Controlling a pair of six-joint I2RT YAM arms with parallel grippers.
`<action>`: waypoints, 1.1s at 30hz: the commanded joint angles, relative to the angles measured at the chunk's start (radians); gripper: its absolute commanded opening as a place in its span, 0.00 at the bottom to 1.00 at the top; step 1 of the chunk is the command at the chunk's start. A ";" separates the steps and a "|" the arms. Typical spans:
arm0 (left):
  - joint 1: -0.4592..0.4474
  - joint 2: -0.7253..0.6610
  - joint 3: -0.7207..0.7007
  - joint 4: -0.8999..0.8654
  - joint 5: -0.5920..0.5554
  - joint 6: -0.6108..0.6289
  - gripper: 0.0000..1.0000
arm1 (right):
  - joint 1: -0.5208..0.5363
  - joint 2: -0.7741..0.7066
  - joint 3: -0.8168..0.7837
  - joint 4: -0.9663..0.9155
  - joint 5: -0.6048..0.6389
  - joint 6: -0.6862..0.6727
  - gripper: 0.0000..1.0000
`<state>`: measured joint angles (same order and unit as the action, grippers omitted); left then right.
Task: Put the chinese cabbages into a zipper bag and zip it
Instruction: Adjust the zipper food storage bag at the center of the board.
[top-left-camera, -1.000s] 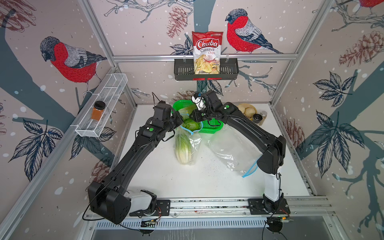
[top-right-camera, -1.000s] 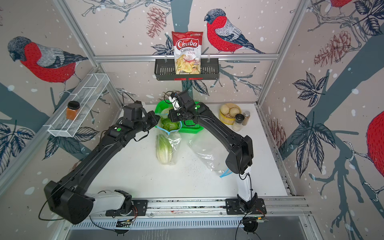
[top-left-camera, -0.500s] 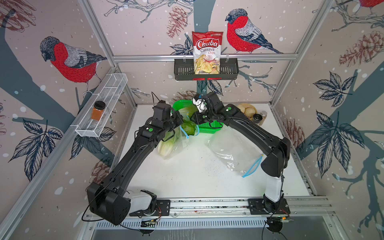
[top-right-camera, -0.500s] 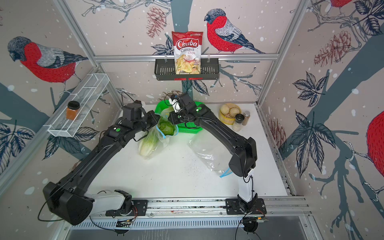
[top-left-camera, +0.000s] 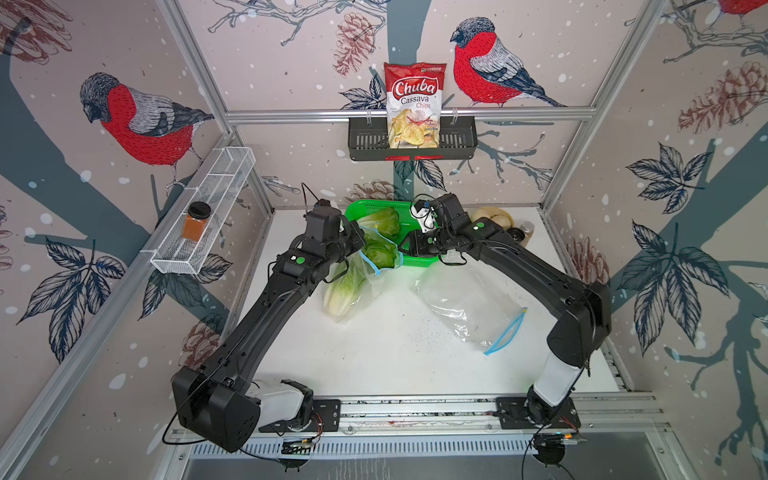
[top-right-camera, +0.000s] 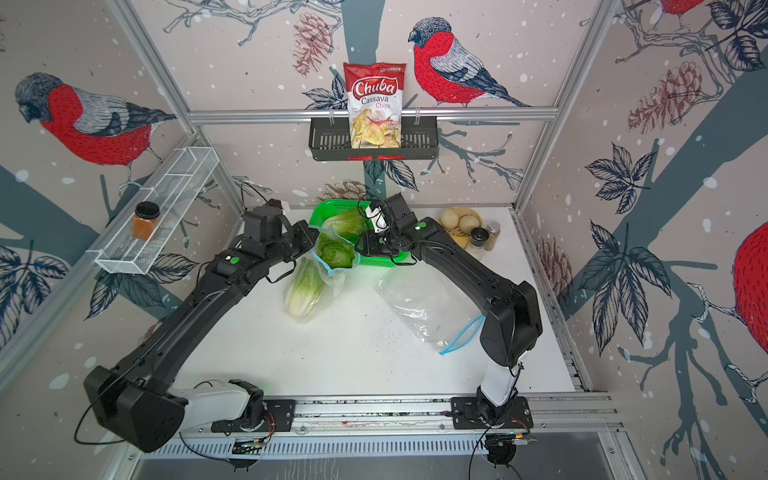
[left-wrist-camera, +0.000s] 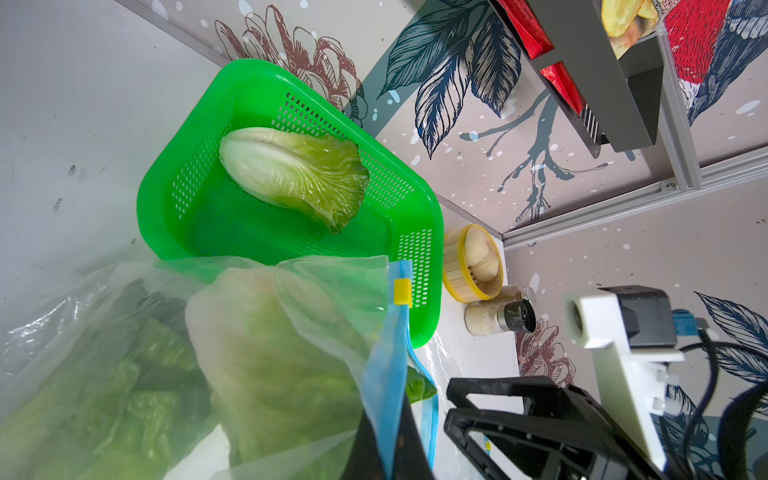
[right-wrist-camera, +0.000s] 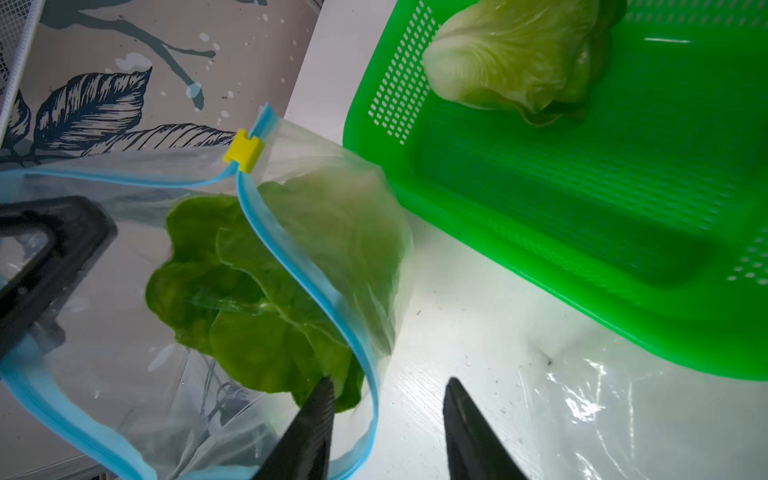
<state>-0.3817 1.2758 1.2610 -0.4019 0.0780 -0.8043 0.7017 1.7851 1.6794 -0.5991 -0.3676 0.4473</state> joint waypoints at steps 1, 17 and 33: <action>0.000 0.001 0.008 0.055 0.009 0.012 0.00 | 0.003 0.006 -0.001 0.003 -0.028 0.020 0.43; 0.001 -0.017 -0.017 0.038 0.004 0.016 0.00 | 0.027 -0.002 -0.027 0.104 -0.001 0.023 0.07; -0.021 -0.061 -0.059 0.070 0.026 -0.055 0.00 | 0.046 0.053 0.319 -0.144 0.115 -0.121 0.00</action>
<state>-0.3992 1.2037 1.2095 -0.4225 0.0818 -0.8387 0.7444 1.8362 1.9720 -0.6888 -0.2813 0.3817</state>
